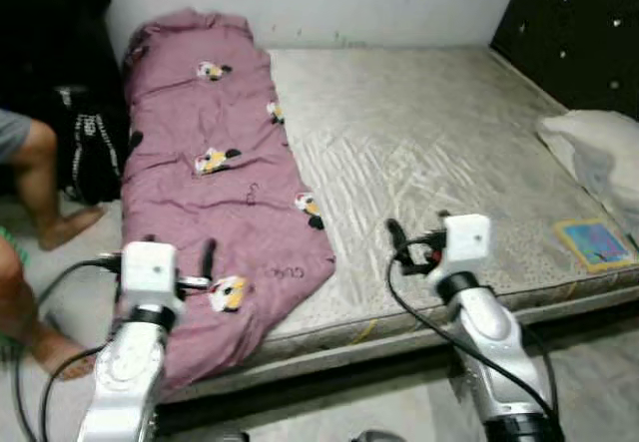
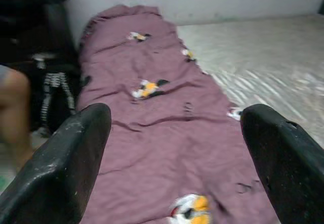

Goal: Clean up the room

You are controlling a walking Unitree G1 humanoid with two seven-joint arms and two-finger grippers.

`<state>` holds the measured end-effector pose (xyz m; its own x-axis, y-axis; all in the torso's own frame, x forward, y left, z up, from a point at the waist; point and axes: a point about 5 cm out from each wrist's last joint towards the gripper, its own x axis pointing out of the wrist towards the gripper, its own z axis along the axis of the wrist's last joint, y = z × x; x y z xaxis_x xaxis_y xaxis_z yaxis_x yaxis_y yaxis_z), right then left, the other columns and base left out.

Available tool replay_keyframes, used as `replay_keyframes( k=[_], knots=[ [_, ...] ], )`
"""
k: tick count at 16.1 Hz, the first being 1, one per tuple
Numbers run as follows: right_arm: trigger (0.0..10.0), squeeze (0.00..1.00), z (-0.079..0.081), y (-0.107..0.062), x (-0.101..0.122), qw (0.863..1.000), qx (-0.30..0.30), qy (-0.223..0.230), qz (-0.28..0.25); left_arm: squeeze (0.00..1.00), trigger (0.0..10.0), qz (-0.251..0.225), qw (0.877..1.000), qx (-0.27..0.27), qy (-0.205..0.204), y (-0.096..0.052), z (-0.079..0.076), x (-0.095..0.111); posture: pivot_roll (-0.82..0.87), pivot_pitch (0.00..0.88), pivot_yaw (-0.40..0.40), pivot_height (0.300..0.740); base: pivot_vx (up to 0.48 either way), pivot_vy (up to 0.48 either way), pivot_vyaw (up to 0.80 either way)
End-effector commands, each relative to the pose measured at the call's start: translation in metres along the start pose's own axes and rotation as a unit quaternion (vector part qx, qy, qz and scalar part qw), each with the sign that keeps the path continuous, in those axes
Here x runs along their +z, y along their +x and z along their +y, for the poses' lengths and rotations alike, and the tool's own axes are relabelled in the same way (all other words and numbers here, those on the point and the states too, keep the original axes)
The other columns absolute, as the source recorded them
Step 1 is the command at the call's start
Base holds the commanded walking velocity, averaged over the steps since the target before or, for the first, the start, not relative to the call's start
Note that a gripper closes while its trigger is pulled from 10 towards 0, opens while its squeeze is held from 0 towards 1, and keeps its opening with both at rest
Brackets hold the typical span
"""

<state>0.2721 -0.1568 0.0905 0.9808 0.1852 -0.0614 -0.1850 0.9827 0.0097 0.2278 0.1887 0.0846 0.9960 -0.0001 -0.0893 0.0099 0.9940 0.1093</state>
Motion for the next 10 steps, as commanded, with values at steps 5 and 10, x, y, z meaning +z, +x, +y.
replay_keyframes(
  k=[5,10],
  knots=[
    [10.0,0.00,-0.005,0.005,0.009,1.000,-0.010,-0.003,-0.011,0.00,10.0,-0.034,0.999,0.002,-0.007,0.004,-0.009,0.012,-0.02,0.000,-0.059,0.740,0.000,0.000,0.00],
    [10.0,0.00,-0.006,0.003,0.008,1.000,-0.008,-0.005,-0.008,0.00,10.0,-0.042,0.999,0.018,0.025,0.000,-0.006,0.011,-0.03,0.012,-0.066,0.740,0.000,0.000,0.00]
  ],
)
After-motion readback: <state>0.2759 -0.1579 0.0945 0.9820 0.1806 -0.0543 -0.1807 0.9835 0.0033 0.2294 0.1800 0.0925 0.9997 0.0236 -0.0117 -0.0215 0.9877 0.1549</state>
